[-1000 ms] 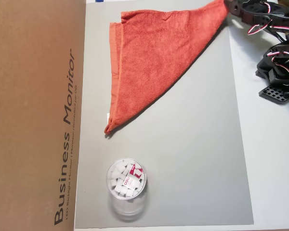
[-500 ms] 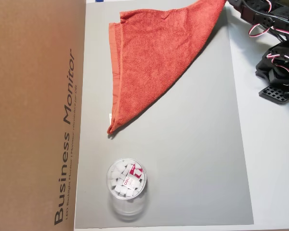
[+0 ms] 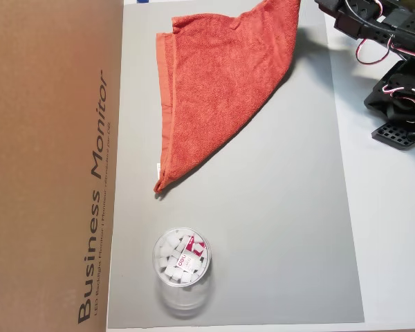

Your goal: Fold the blanket.

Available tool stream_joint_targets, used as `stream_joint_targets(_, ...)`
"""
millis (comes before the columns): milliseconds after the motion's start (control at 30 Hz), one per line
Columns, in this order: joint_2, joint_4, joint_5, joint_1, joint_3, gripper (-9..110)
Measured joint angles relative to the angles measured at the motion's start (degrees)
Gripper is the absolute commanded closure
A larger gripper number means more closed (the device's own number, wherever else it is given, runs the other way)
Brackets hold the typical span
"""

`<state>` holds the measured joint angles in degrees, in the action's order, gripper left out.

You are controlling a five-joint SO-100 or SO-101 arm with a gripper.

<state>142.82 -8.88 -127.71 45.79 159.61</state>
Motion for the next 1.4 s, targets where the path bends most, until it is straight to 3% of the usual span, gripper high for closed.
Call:
stream_joint_targets(1033,-0.35,0.0,-1.32,-28.48,-14.59,102)
stream_joint_targets(1400,-18.02,0.0,-1.32,-30.23,-28.56,102)
